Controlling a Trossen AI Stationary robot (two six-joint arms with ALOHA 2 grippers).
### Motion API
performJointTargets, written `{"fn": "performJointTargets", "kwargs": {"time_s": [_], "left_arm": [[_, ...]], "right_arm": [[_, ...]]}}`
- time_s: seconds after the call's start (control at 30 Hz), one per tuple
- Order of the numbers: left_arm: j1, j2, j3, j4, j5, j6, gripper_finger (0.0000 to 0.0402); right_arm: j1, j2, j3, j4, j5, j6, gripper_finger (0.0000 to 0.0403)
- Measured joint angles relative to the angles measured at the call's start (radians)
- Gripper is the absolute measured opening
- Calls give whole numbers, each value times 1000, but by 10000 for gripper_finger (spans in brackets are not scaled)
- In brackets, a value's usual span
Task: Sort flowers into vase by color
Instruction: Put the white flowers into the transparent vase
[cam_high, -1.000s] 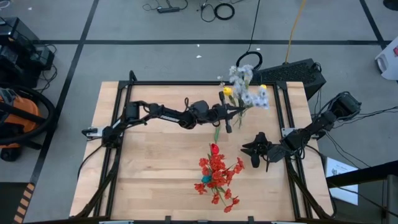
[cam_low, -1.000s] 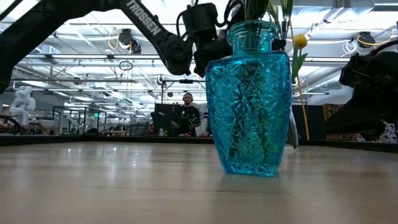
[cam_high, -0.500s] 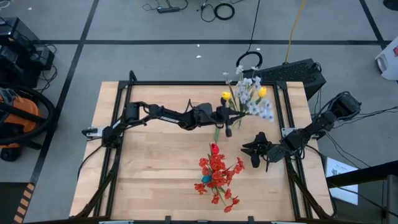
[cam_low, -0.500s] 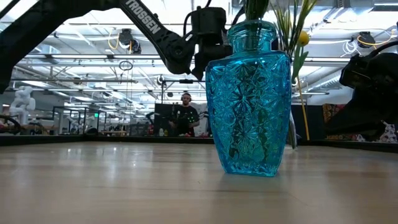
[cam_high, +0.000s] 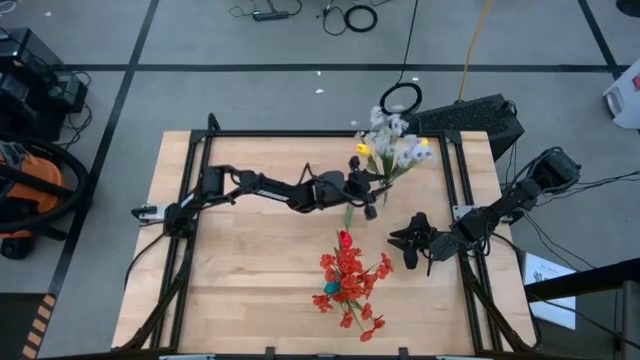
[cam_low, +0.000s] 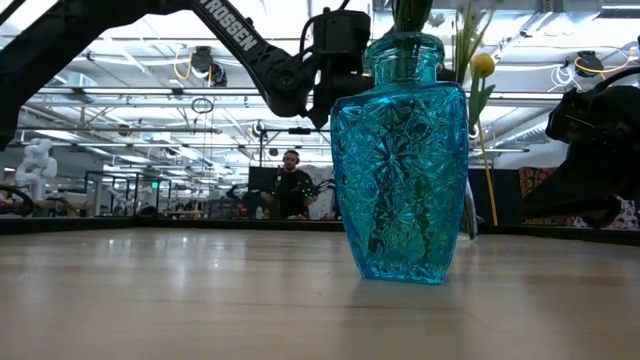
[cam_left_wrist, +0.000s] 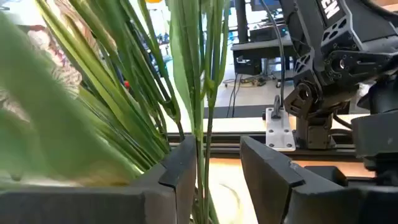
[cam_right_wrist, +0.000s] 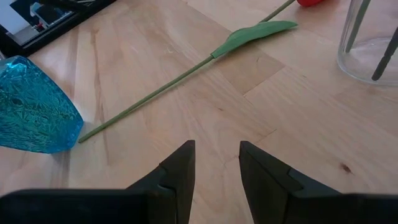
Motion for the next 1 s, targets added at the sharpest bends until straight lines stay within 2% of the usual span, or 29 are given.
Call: {"fn": "performJointTargets", "kwargs": {"time_s": [0.33,0.53,0.83,1.0], "left_arm": [[-40,0,0,-84,-51,-17,132],[-60,-31,0,-119,-142,-36,132],[-61,-76,118,-520,-174,-197,132],[-61,-76,168,-641,-174,-200,132]], "right_arm": [[0,0,0,0,0,2,116],[0,0,0,0,0,2,116],[0,0,0,0,1,13,116],[0,0,0,0,2,14,116]]}}
